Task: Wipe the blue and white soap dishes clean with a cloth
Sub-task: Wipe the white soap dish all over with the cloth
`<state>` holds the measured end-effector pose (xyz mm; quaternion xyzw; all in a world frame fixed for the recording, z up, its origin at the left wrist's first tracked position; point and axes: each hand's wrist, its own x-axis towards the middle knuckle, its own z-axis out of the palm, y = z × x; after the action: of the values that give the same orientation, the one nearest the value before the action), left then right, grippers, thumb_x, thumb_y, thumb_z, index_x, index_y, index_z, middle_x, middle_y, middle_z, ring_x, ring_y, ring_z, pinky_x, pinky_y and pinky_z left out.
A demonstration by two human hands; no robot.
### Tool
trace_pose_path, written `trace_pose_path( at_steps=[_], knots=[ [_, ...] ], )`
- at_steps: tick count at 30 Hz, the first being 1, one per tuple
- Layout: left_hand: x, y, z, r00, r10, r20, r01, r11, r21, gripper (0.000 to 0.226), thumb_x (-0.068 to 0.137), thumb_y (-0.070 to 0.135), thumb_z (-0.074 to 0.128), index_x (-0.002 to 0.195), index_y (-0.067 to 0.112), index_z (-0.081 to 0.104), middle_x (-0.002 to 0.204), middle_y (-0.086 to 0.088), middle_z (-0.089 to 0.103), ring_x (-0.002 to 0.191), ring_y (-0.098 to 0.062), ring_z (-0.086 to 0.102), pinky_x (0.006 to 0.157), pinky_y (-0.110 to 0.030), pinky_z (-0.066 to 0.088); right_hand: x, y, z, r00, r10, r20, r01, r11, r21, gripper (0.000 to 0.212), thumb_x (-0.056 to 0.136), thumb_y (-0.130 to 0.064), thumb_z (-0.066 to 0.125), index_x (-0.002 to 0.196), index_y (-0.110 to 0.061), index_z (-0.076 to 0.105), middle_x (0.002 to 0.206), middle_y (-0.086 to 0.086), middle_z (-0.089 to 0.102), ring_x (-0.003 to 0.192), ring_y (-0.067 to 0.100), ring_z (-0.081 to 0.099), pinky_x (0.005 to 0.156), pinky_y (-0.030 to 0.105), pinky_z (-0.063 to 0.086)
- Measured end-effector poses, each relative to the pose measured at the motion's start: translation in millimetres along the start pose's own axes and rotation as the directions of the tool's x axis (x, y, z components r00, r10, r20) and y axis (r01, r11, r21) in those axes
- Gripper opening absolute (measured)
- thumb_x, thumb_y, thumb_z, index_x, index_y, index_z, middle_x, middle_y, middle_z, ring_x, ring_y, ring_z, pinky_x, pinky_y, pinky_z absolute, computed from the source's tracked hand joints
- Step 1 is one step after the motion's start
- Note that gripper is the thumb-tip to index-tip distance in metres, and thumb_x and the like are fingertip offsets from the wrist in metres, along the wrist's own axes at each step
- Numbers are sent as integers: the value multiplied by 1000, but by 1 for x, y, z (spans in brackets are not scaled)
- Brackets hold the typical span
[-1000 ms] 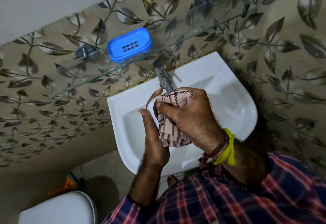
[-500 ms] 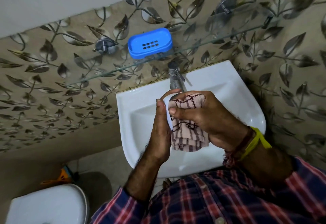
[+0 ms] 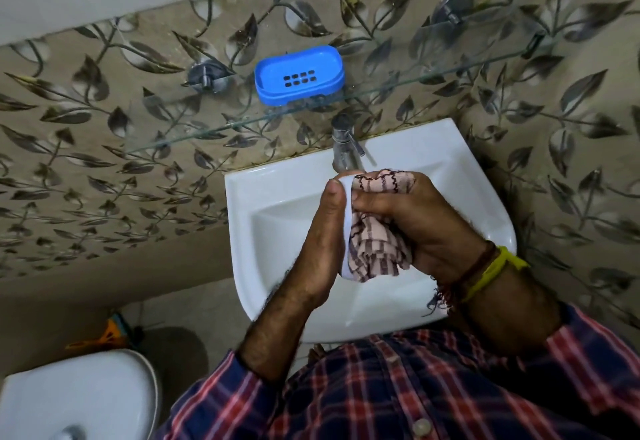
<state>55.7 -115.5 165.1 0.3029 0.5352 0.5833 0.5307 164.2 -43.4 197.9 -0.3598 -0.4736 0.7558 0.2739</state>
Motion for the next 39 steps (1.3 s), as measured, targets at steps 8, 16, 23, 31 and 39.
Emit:
trace_pose_path(
  at_steps=[8,16,23,31,39],
  knots=[
    [6,4,-3,997,-70,-11,70,998,6,66,96,69,31,111,25,78,112,-9,79,106,-24,75,83,-32,62,-2,12,-9,993,-38,108,53,990,-133,9,86,7,69,94,10,70,93,29,73,81,34,72,75,41,61],
    [9,7,-3,988,-136,-78,139,990,35,77,100,69,26,124,11,71,107,-15,79,100,-31,77,77,-38,65,4,13,-11,979,-66,194,106,973,-203,7,83,9,70,89,5,72,84,18,75,75,26,72,69,35,62],
    [12,11,-4,976,-124,-181,142,986,87,78,98,74,29,143,16,58,137,-15,66,126,-30,64,108,-55,50,4,12,-13,944,-5,329,72,979,-192,9,85,9,68,89,15,65,80,23,68,71,29,66,68,34,58],
    [14,9,-6,993,-24,-117,22,1000,-23,63,91,74,34,142,40,51,138,-10,66,122,-29,67,96,-46,58,-1,22,-6,977,28,212,-10,996,-89,11,83,-4,77,78,2,69,72,17,66,64,23,64,64,33,56],
    [7,-5,-1,971,201,-126,-210,976,-65,49,97,41,61,144,27,53,136,-13,66,121,-32,66,97,-42,56,4,9,-8,974,84,211,-95,994,47,17,88,2,68,98,15,65,86,20,70,78,25,71,73,36,61]
  ],
)
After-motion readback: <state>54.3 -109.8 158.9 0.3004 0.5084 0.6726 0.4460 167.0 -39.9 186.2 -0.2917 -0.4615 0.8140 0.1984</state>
